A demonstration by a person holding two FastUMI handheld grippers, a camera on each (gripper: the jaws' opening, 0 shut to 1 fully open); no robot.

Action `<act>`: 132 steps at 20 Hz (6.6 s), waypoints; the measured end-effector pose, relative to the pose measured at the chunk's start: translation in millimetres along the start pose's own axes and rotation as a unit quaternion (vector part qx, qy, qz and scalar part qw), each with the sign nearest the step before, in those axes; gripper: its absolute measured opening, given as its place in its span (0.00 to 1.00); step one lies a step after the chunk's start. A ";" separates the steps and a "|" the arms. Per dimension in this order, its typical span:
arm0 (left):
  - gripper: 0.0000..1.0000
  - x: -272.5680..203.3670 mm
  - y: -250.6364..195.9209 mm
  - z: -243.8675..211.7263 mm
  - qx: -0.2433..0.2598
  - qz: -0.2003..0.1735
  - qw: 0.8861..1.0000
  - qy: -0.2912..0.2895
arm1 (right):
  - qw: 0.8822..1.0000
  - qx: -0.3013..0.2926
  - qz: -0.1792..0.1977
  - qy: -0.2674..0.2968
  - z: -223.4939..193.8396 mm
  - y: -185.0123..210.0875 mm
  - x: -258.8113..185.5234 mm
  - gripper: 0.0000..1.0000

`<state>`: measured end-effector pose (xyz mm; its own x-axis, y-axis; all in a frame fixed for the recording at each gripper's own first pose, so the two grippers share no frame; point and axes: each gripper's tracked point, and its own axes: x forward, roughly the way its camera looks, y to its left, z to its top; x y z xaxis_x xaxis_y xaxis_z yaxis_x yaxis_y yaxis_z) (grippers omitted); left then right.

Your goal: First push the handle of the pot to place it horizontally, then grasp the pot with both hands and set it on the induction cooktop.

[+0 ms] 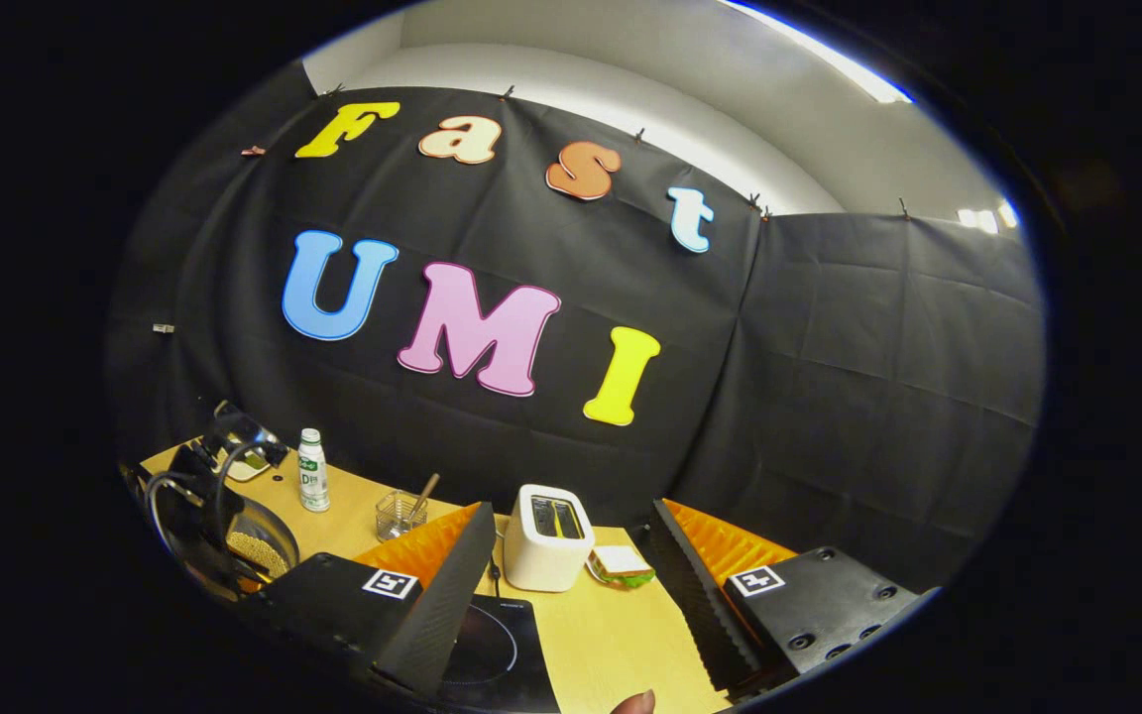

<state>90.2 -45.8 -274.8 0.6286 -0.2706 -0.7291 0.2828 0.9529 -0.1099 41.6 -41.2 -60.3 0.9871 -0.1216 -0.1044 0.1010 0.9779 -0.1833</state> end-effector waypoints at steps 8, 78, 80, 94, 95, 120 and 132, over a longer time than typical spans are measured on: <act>0.95 -69.3 82.1 28.1 -0.057 0.028 0.992 -0.109 | 0.993 0.048 0.107 0.023 -4.3 83.3 2.9 0.98; 0.58 -23.8 142.7 -20.8 -0.113 0.064 0.990 0.051 | 0.852 0.125 0.225 0.457 -221.2 190.7 20.4 0.56; 0.60 -15.2 117.9 -15.9 -0.109 0.056 0.991 0.052 | 0.853 0.126 0.218 0.458 -226.5 164.7 23.4 0.56; 0.58 48.4 -10.1 8.1 -0.088 0.023 0.994 0.066 | 0.856 0.126 0.185 0.466 -274.8 32.8 53.4 0.56; 0.58 53.0 -14.4 9.2 -0.087 0.023 0.994 0.067 | 0.855 0.125 0.185 0.468 -278.1 27.6 56.5 0.56; 0.59 93.8 -22.7 11.9 -0.105 0.010 0.992 0.070 | 0.858 0.126 0.184 0.462 -305.3 22.5 86.3 0.60; 0.96 75.3 -16.8 20.1 -0.122 0.025 0.992 0.035 | 0.880 0.139 0.158 0.426 -288.3 16.2 87.5 0.99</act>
<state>147.3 -84.9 -314.3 0.5836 -0.2197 -0.7817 0.0632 0.9721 -0.2261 93.7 -85.1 -354.2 0.5321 0.1958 -0.8237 -0.0184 0.9753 0.2200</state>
